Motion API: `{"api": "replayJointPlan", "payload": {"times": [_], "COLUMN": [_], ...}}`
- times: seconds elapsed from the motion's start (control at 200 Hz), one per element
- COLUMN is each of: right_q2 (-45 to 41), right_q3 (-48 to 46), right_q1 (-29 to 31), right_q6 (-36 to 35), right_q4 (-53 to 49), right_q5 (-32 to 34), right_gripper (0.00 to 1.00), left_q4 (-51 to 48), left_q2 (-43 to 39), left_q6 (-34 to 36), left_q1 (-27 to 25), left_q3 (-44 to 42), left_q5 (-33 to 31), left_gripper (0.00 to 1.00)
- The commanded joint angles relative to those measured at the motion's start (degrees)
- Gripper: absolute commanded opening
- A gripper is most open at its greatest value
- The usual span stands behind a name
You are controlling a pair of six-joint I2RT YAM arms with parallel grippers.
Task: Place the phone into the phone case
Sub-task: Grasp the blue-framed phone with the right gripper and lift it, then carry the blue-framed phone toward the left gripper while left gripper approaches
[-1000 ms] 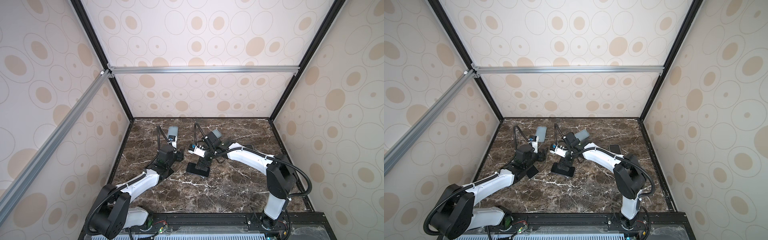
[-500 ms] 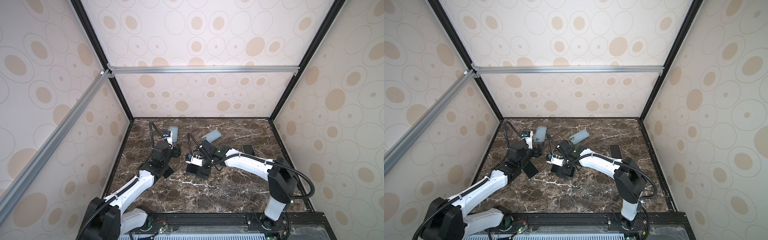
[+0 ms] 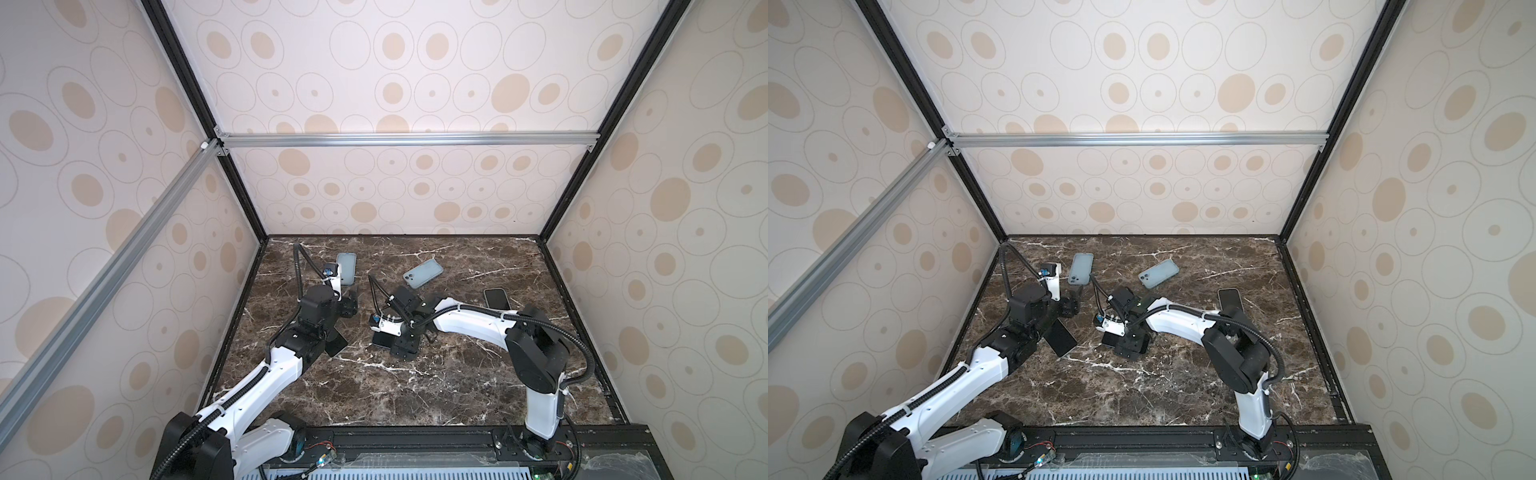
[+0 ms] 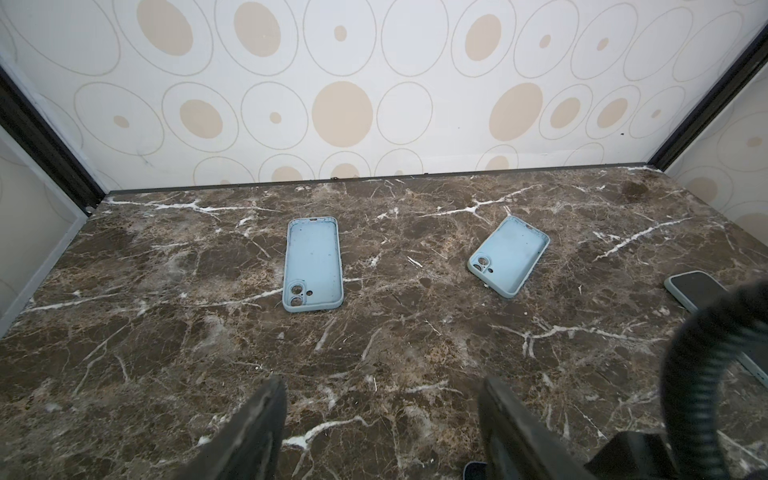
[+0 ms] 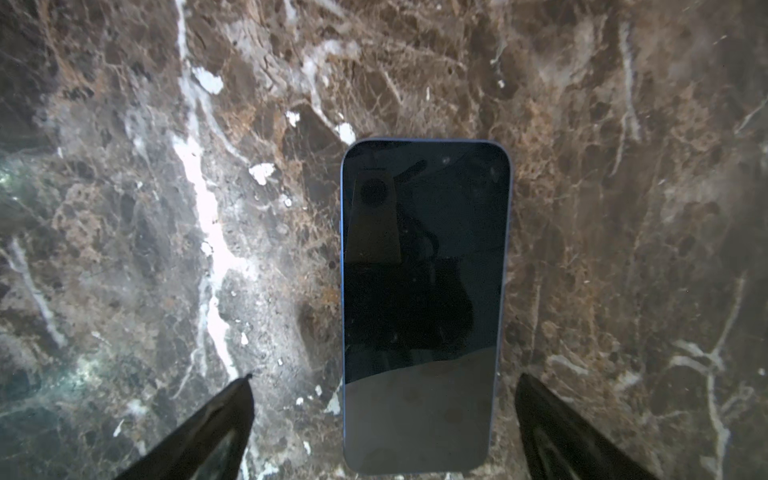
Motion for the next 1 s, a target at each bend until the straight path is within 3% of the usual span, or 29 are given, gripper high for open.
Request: {"api": "replayJointPlan", "payload": {"times": [0.0, 0.545, 0.995], "right_q2": [1.76, 6.61, 7.34], "right_q3": [1.61, 3.62, 3.17], "right_q1": [-0.91, -2.06, -2.11], "right_q6": [0.88, 0.81, 1.55], "right_q4": [-1.97, -5.11, -6.85], "right_q5": [-1.42, -0.18, 1.98], "right_gripper": [0.99, 1.0, 0.81], "left_q4": [0.92, 1.26, 1.21], "left_q2": [-0.47, -1.96, -3.11], "left_q6": [0.1, 1.01, 0.97], "left_q1": [0.4, 0.85, 2.46], "left_q3": [0.12, 0.33, 0.41], "left_q5": [0.22, -1.35, -2.62], "left_gripper": [0.72, 0.73, 0.73]}}
